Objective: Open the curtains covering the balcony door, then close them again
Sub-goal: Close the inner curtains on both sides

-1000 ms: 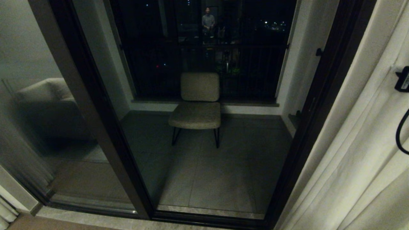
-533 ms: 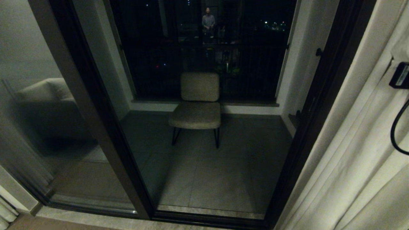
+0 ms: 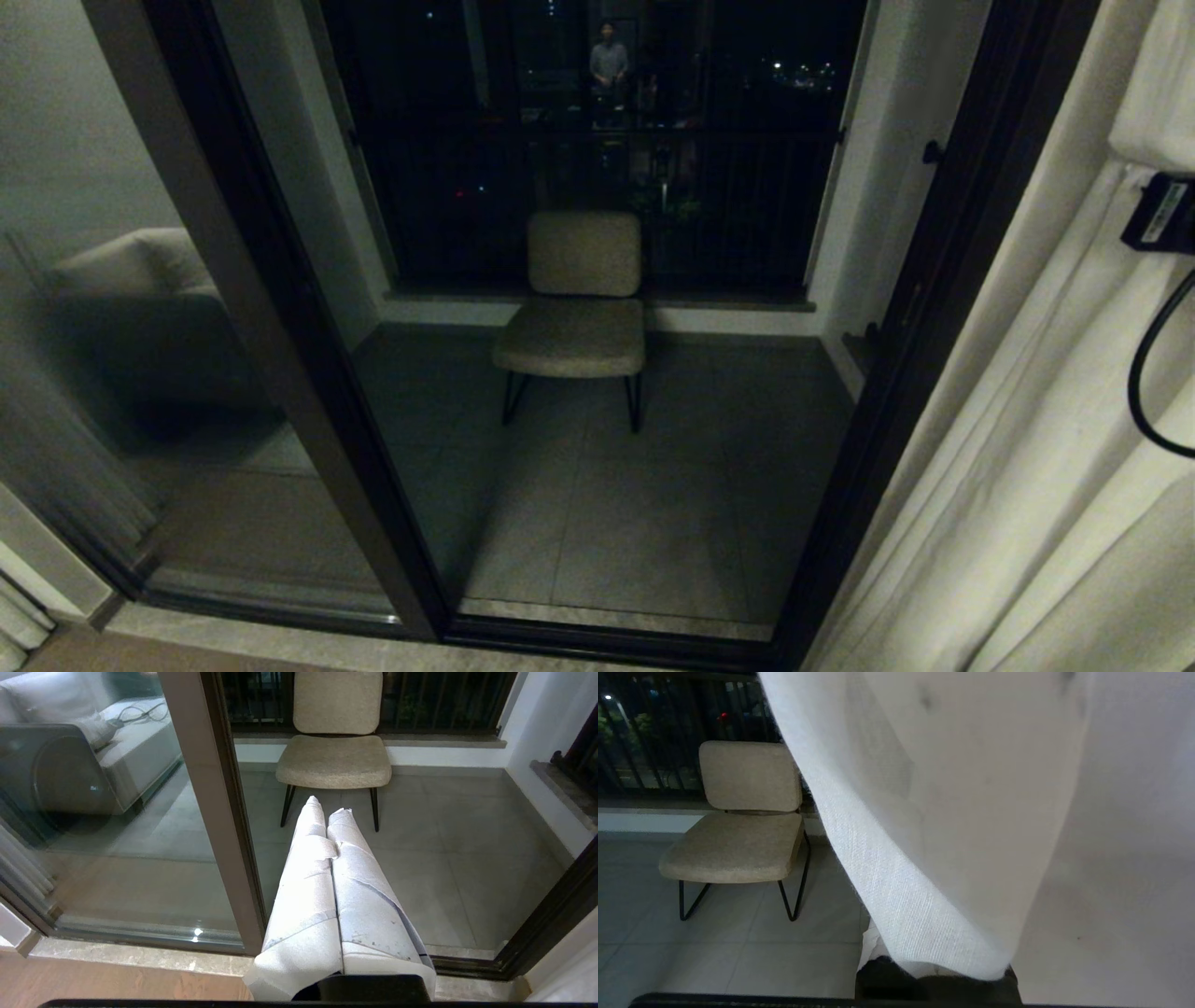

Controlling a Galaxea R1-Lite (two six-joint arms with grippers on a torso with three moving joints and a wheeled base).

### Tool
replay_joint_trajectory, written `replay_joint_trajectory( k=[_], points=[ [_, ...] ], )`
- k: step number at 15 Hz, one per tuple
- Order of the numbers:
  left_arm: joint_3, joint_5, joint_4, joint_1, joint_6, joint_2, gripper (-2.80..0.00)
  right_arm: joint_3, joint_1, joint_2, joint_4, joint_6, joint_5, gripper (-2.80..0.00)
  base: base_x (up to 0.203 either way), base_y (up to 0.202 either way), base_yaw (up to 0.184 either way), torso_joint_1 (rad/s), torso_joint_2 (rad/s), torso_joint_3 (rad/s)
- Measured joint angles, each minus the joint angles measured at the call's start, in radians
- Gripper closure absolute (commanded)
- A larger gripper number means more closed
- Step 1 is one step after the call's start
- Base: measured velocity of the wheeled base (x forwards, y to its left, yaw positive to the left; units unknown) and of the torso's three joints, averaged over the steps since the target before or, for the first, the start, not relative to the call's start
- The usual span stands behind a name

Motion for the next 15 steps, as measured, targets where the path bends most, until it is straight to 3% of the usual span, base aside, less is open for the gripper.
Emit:
replay_joint_trajectory(
  k=[15],
  points=[
    [0.0, 0.0, 0.0, 0.0, -0.001, 0.0, 0.0, 0.05, 0.031, -0.01, -0.006, 0.016, -0.002, 0.0, 0.0, 0.0, 0.0, 0.0, 0.0, 0.0]
  ],
)
